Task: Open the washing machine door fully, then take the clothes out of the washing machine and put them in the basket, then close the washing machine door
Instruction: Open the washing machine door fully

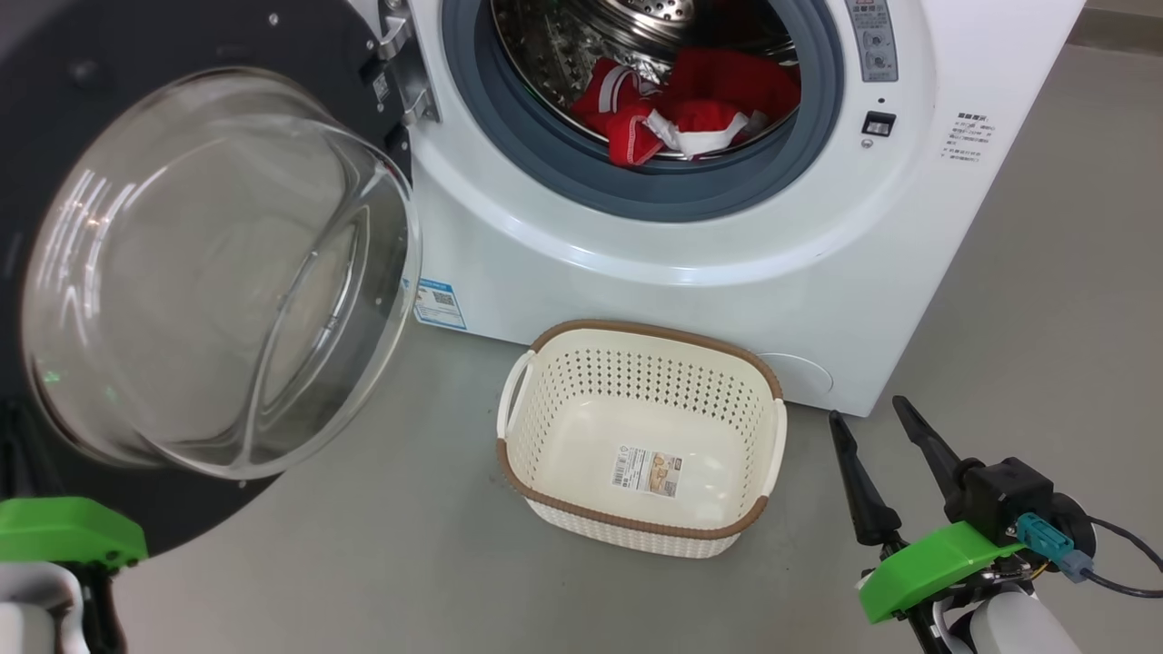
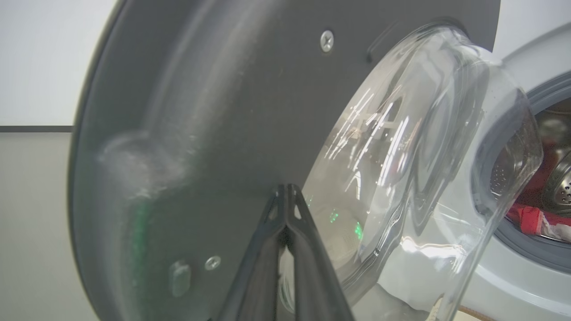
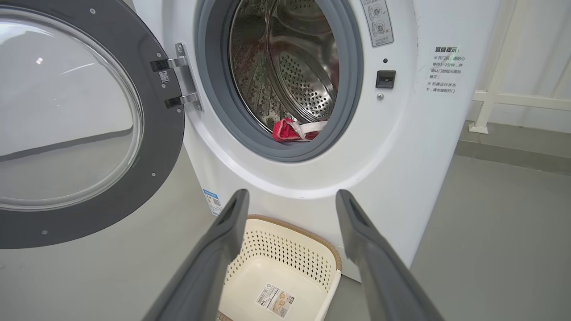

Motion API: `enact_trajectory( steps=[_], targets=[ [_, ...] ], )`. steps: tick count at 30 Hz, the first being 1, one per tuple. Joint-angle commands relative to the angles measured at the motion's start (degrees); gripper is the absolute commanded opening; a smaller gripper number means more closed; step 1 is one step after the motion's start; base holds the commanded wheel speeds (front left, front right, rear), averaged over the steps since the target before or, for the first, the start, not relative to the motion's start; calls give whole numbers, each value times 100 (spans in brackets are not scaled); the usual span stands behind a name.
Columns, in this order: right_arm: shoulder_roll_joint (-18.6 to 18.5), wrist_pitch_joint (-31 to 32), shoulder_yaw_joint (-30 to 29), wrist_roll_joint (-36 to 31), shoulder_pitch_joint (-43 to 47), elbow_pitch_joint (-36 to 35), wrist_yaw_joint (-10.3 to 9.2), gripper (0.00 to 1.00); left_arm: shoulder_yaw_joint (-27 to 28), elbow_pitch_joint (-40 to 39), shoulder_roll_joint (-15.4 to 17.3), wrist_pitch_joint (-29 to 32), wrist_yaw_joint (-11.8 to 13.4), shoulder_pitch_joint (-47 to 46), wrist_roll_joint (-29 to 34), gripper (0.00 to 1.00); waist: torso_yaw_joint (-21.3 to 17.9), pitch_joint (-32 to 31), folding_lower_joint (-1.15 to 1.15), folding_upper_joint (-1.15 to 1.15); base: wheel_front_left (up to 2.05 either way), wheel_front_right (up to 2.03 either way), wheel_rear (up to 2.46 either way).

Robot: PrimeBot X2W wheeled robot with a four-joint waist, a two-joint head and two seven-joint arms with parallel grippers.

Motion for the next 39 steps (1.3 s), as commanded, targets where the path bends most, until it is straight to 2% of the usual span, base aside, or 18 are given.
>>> enact_trajectory(
  steps=[1,12,17,20,21,22,31,35,39],
  targets=[
    [7,-38,141,-50,-244,-118,39,100,299,-54,354,-68,4,-276,66,0,-5,5,0,0,0,0,0],
    [7,-38,246,-20,-311,-77,39,100,666,356,273,-68,-177,-550,342,0,-65,13,0,0,0,0,0],
    [7,-38,236,26,-329,-66,39,100,800,276,148,-68,-249,-534,460,0,-97,-13,0,0,0,0,0],
    [7,-38,233,96,-330,-96,39,100,963,54,63,-69,-278,-405,516,49,-151,-69,0,0,0,0,0],
    [7,-38,236,119,-329,-107,39,100,1002,-37,41,-69,-300,-346,551,83,-174,-88,0,0,0,0,0],
    [7,-38,243,136,-328,-115,39,100,1046,-145,12,-69,-331,-291,575,100,-199,-107,0,0,0,0,0],
    [7,-38,210,273,-320,-212,39,100,1255,-1301,-330,-69,-609,156,728,100,-550,-253,0,0,0,0,0],
    [7,-38,165,290,-304,-273,39,100,1190,-1996,-510,-69,-753,361,780,100,-768,-302,0,0,0,0,0],
    [7,-38,115,269,-305,-332,39,100,1066,-2305,-624,-69,-919,496,741,100,-949,-327,0,0,0,0,0]
  ],
)
